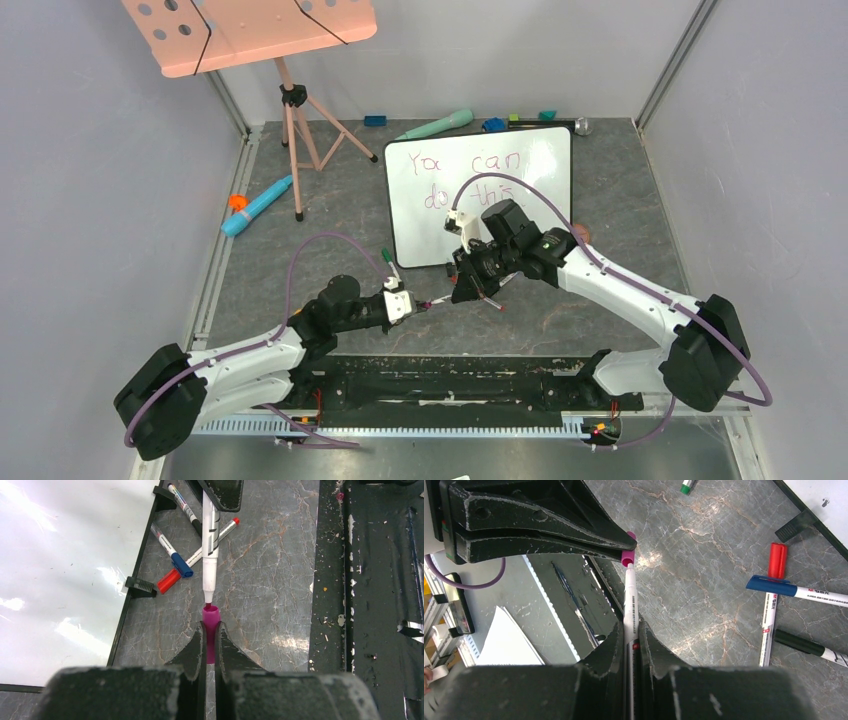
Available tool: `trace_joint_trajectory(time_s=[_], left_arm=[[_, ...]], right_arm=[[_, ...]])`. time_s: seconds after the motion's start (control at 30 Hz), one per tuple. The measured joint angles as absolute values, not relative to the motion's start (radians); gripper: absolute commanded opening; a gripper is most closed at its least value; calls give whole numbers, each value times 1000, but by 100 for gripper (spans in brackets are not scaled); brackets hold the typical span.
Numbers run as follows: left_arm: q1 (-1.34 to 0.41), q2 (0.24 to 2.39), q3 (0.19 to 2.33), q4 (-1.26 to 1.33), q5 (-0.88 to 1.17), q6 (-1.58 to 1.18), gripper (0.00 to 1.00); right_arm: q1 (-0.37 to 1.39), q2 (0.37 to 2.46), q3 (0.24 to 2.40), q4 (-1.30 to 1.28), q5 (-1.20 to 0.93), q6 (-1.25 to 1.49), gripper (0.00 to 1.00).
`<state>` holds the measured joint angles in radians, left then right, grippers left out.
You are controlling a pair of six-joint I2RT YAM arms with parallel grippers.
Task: Write a sentence on the whiteboard
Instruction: Close the whiteboard marker at the center of the board.
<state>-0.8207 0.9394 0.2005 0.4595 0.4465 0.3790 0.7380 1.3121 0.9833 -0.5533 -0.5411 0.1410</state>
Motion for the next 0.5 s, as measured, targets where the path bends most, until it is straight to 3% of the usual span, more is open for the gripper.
trace_joint_trajectory(time_s=[0.5], left_arm=[[-823,939,198,456,448,381,2]], right_arm=[[757,1334,948,-487,-550,172,0]])
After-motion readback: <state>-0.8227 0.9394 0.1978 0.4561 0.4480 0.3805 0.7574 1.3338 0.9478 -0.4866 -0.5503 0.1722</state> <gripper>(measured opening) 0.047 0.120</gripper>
